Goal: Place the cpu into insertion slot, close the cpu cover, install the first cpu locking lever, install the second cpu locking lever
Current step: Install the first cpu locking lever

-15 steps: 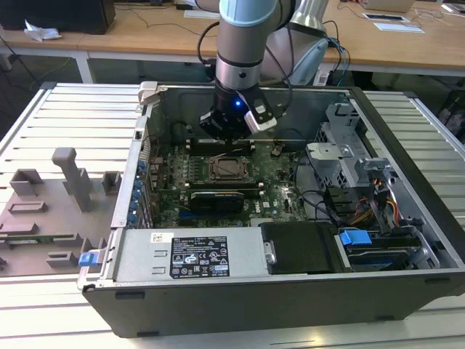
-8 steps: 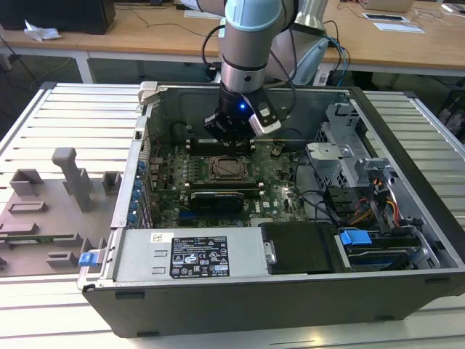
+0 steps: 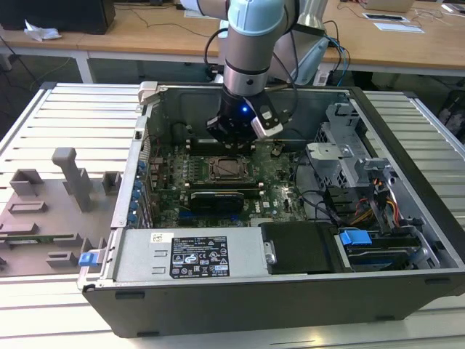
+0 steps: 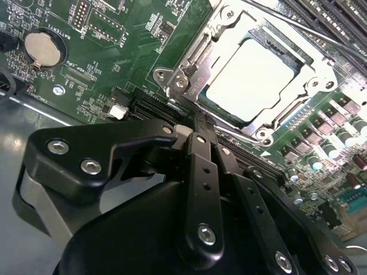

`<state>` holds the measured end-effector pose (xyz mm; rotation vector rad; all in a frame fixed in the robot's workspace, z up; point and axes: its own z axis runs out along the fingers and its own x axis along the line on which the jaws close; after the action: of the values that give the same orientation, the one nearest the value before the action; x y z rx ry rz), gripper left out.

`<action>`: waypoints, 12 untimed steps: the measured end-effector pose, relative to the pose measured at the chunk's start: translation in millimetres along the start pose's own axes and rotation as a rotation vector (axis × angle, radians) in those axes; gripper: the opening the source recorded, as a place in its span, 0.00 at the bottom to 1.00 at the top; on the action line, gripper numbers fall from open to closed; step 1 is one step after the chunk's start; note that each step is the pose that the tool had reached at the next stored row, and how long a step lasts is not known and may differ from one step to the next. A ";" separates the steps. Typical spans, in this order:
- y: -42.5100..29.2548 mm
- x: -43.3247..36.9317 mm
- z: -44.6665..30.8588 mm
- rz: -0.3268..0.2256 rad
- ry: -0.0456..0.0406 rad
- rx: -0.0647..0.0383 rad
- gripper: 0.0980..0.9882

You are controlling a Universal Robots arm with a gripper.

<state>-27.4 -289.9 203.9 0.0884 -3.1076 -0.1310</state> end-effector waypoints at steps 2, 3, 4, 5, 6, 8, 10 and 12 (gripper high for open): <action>-0.2 -0.5 1.1 0.000 -0.0006 0.000 0.01; -0.5 -0.8 1.6 0.000 -0.0006 0.000 0.01; -0.7 -0.9 1.7 0.000 -0.0004 0.000 0.01; -1.5 -1.0 1.8 0.001 -0.0005 -0.001 0.01; -1.7 -1.0 -0.7 0.000 -0.0017 -0.001 0.01; -8.6 -0.5 -0.3 0.001 -0.0014 0.000 0.01; -8.7 -0.6 0.4 0.001 -0.0011 0.002 0.01; -8.7 -0.6 0.6 0.001 -0.0013 0.002 0.01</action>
<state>-26.3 -298.5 202.6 0.0874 -3.1091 -0.1280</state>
